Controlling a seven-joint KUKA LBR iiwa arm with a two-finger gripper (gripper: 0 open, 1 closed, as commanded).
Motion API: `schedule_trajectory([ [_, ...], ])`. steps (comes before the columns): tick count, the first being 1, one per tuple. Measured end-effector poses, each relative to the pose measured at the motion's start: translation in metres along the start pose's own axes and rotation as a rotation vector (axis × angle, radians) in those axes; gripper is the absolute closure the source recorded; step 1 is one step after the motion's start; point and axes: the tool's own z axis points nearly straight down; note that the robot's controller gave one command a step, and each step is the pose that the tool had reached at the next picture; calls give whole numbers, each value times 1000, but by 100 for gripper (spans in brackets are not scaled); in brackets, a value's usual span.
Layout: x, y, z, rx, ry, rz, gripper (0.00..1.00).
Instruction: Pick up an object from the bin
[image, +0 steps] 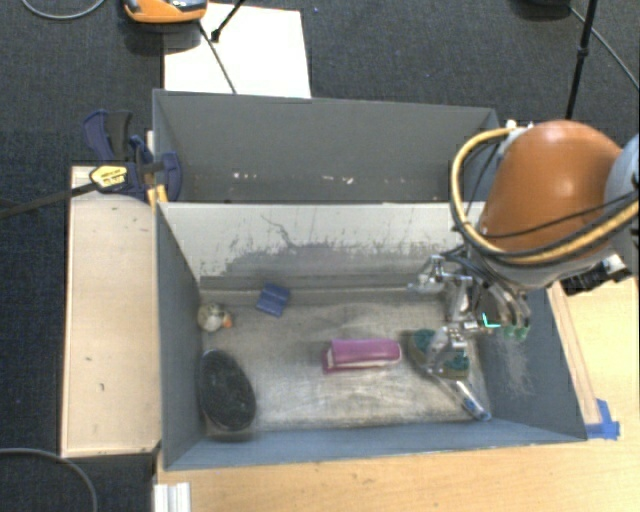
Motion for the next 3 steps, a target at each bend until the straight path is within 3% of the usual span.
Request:
schedule_trajectory([
  [1, -49, 37, 154, 0, -1, -83, 0],
  [2, -50, 36, 149, -1, -8, -80, 100],
  [3, -64, 34, 31, 1, -17, -158, 100],
])
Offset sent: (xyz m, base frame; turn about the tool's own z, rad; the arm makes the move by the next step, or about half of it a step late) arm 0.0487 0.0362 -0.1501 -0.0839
